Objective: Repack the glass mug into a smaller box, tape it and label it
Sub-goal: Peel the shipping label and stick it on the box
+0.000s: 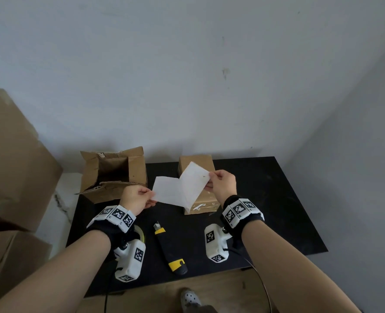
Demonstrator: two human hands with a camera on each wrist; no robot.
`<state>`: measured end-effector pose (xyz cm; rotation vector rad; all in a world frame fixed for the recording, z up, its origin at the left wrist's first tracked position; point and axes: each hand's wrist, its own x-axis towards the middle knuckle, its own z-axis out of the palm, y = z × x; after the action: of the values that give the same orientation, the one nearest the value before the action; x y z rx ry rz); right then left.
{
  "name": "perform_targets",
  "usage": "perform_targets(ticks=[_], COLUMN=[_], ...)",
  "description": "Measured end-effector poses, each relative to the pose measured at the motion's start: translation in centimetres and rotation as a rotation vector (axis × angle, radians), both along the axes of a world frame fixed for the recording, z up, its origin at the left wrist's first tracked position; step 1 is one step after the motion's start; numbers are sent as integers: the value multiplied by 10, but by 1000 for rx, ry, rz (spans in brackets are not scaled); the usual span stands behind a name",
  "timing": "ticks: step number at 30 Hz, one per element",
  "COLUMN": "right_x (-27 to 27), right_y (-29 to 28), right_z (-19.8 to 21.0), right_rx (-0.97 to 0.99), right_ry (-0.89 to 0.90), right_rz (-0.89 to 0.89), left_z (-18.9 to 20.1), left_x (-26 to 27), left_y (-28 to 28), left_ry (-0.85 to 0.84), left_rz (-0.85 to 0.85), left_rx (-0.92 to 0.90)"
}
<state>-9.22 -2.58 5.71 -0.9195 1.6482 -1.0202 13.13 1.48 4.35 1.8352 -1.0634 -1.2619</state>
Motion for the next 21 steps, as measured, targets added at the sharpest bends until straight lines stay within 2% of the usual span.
perform_targets(ticks=[5,9,17,21], right_x=[-11,-16,-14,-3], right_y=[-2,-4,3,8], right_z=[1,4,12,22], right_rx=[6,8,-15,-40], right_ry=[47,35,-9,-16], right_rz=[-61,-117,-103,-80], left_z=[-18,-29,-27,-3], left_x=[10,17,13,6], left_y=[0,0,5,11], left_ry=[-96,-181,-271,-513], left_rz=[142,190,125,41], left_rx=[103,171,169,117])
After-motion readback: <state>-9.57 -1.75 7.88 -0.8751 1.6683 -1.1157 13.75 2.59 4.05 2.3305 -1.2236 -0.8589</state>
